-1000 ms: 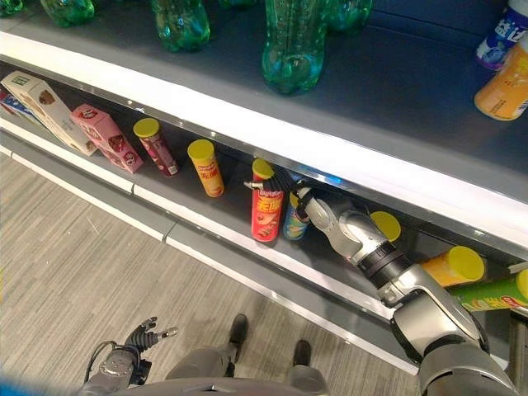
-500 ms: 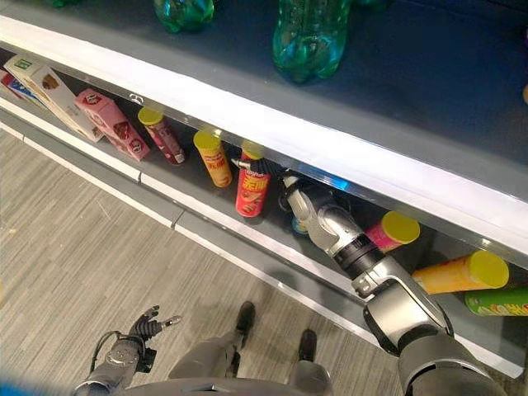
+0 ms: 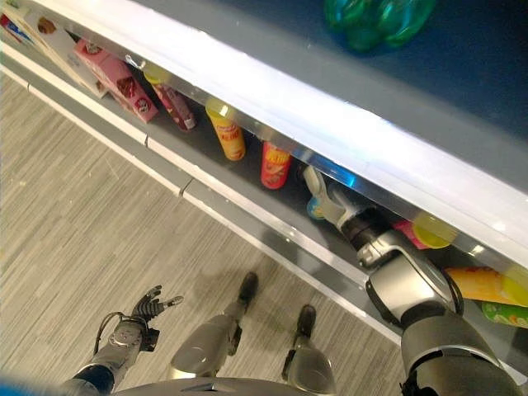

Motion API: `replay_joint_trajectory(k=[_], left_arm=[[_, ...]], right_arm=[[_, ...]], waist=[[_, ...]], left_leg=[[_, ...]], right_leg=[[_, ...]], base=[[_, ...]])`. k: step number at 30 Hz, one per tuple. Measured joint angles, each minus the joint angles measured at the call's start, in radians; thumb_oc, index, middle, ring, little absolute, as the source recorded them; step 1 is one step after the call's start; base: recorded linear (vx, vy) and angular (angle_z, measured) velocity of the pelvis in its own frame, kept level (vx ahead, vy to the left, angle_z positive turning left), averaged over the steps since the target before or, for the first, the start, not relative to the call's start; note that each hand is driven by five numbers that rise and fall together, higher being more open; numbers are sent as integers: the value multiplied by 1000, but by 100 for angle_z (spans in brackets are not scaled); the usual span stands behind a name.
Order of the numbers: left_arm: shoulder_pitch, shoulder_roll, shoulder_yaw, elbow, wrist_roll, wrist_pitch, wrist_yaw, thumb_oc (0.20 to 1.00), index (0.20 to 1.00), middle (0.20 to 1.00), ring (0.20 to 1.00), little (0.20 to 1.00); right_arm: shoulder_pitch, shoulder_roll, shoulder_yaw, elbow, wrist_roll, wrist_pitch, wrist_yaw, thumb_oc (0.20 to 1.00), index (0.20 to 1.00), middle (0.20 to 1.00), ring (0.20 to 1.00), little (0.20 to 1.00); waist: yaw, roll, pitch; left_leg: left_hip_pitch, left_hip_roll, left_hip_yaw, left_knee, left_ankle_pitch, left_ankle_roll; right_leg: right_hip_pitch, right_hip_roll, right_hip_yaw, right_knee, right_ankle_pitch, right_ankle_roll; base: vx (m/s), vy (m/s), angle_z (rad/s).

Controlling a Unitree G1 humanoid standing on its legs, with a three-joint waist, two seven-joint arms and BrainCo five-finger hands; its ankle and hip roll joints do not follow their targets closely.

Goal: Put the goods on the table back onto the shelves and tidy them up.

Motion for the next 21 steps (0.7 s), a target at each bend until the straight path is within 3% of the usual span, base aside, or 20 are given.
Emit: replay_joint_trajectory(k=[9,21], left_arm=[[-16,5,-16,-37,-38,-3,0,1000,1000,1000,1000,1000],[-38,5,-28,-51,-67,-3,2,1000,1000,1000,1000,1000]], right_arm=[[-4,-20,-35,-7,2,22,-54,200,200,200,200,200],[7,-14,-80,2,8,47,-87,200,200,200,200,200]], waist=[[12,18,16],[7,18,20]], left_leg=[[-13,-3,0,0,3,3],[-29,-5,1,0,6,3]], right_leg=[[-12,0,4,0,-3,3],[-27,-2,5,0,-3,4]], base=[[-11,12,1],[-1,5,0]])
